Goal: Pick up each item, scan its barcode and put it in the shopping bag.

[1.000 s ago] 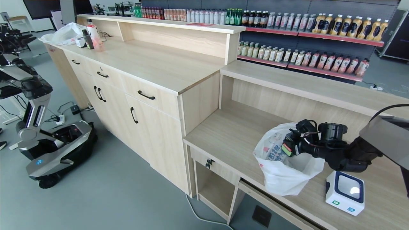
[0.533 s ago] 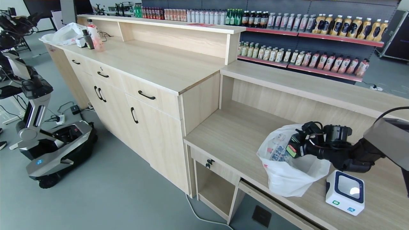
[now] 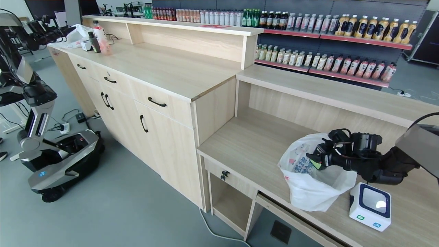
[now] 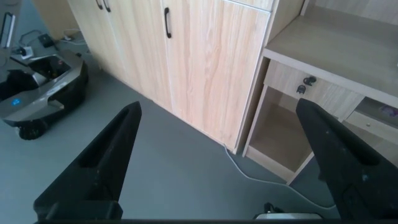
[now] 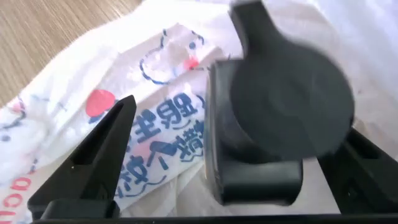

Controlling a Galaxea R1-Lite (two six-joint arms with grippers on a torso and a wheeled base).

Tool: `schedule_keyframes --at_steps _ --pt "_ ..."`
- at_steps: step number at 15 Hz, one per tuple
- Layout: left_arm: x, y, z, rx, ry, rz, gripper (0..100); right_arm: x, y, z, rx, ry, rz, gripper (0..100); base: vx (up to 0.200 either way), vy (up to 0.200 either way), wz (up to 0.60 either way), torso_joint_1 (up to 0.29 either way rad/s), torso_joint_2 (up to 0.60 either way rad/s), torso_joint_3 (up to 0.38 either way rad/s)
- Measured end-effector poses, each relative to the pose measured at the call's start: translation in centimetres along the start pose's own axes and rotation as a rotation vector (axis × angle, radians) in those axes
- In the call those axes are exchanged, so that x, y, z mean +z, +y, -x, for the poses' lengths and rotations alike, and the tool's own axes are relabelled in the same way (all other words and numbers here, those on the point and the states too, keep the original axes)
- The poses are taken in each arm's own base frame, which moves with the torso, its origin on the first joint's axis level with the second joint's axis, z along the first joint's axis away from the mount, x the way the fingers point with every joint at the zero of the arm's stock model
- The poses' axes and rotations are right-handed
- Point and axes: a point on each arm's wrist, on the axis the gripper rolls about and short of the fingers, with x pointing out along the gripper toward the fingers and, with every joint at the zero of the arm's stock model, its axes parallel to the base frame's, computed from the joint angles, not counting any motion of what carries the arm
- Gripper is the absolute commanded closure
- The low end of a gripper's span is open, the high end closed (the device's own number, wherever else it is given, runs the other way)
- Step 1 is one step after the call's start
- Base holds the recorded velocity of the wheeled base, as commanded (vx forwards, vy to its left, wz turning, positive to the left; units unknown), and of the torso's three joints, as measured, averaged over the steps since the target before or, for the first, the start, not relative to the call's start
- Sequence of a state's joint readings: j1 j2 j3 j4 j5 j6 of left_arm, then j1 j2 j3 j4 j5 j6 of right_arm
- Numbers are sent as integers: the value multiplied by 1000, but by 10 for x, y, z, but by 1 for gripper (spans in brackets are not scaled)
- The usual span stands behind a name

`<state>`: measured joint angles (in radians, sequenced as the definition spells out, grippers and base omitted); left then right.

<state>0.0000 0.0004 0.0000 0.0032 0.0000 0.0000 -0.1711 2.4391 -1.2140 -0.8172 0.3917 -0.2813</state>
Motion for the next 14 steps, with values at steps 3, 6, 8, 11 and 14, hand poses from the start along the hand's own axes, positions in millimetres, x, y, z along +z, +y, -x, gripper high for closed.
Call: schedule_keyframes --at_steps 3,6,8,11,14 --pt "0 0 0 0 0 0 0 41 7 35 -7 -62 5 0 0 0 0 0 0 0" --pt "0 0 0 0 0 0 0 69 15 90 -33 -83 9 0 0 0 0 0 0 0" --pt "0 0 0 0 0 0 0 78 21 142 -77 -81 26 0 0 0 -600 7 0 5" --pt "0 0 0 -1 0 0 0 74 11 236 -252 -11 101 0 0 0 -600 2 4 1" --pt "0 0 0 0 0 0 0 60 -7 302 -515 75 161 0 0 0 -600 1 2 5"
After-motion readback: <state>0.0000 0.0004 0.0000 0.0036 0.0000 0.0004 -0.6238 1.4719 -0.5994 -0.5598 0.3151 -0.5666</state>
